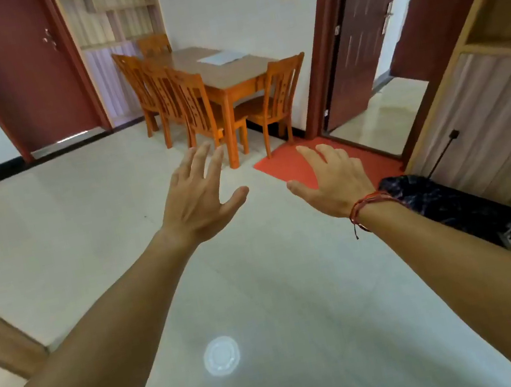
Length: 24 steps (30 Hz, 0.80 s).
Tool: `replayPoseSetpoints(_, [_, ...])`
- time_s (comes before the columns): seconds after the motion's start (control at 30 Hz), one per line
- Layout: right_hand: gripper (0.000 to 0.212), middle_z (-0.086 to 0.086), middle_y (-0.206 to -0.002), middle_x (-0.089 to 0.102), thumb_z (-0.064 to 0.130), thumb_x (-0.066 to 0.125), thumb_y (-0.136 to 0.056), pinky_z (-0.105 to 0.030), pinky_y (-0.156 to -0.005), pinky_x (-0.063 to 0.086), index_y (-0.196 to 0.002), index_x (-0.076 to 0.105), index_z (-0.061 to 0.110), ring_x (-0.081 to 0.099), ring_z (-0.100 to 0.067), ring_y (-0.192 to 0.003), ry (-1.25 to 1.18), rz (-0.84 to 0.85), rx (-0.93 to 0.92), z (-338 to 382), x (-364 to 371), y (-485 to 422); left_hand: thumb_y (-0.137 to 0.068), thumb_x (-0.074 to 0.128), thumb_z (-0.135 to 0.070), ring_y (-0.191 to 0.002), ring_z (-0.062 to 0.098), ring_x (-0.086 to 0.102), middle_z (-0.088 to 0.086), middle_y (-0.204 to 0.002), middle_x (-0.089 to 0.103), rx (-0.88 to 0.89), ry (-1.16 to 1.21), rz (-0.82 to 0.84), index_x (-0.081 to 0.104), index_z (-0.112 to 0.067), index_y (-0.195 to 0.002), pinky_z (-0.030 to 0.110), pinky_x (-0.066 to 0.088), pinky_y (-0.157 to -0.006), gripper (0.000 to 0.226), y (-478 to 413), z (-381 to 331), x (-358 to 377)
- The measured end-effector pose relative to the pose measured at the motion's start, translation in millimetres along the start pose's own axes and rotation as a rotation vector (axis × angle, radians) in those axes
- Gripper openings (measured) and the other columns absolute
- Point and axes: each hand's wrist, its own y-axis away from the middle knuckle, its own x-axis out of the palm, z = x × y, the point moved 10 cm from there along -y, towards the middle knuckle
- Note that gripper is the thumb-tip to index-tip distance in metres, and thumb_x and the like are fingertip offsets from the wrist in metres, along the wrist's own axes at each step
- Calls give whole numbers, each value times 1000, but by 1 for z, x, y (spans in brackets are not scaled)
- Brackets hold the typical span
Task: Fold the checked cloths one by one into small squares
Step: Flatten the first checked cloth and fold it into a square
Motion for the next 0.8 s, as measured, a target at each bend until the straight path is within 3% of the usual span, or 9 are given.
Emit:
replayPoseSetpoints(0.53, [69, -9, -147, 36, 65, 37, -88, -45, -102, 31, -147, 27, 31, 35, -29, -132, 4, 36, 72, -34, 102, -214, -86, 30, -70, -146, 33, 18, 11, -158, 25, 9, 7, 93, 28, -17, -150, 50, 26, -114, 83, -190, 102, 137])
replayPoseSetpoints(0.8, [67, -9, -145, 38, 64, 38, -89, -45, -101, 32, -146, 29, 31, 37, -29, -129, -21, 60, 53, -77, 155, -371, -87, 29, -70, -146, 33, 17, 12, -158, 25, -29, -11, 128, 30, -17, -149, 49, 23, -115, 82, -330, 144, 217])
